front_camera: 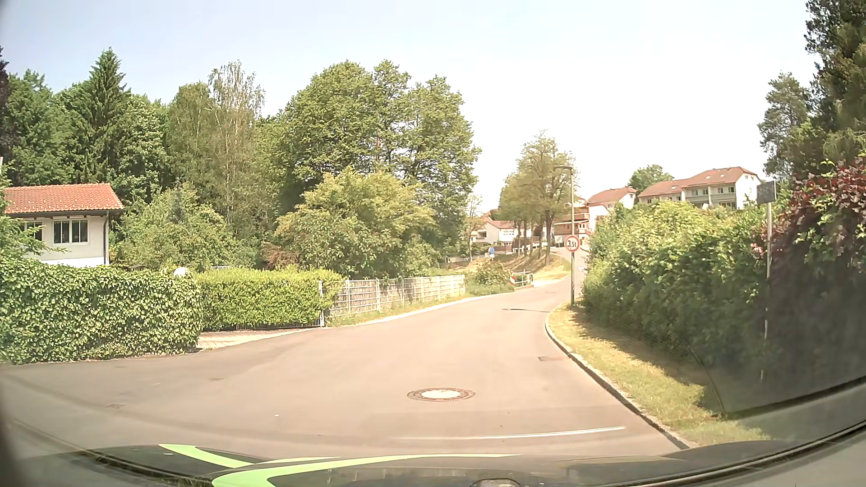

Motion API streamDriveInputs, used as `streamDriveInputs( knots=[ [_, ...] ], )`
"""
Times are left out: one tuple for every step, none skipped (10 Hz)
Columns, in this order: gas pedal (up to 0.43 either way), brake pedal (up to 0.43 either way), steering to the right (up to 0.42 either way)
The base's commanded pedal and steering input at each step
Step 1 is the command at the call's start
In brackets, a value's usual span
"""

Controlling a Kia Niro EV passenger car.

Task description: Follow the waypoints while adhering to traffic rules and regulations

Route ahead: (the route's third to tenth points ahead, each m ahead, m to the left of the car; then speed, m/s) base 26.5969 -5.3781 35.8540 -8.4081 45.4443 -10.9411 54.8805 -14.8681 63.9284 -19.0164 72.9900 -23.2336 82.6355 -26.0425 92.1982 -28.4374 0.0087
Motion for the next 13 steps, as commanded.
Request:
streamDriveInputs(
  knots=[
    [0.000,0.280,0.014],
    [0.000,0.280,0.014],
    [0.000,0.287,0.014],
    [0.000,0.280,0.014],
    [0.000,0.280,0.014],
    [0.000,0.280,0.014],
    [0.000,0.280,0.014],
    [0.000,0.280,0.014],
    [0.000,0.280,0.014],
    [0.000,0.280,0.014],
    [0.000,0.280,0.014],
    [0.000,0.280,0.014],
    [0.000,0.280,0.014]
  ],
)
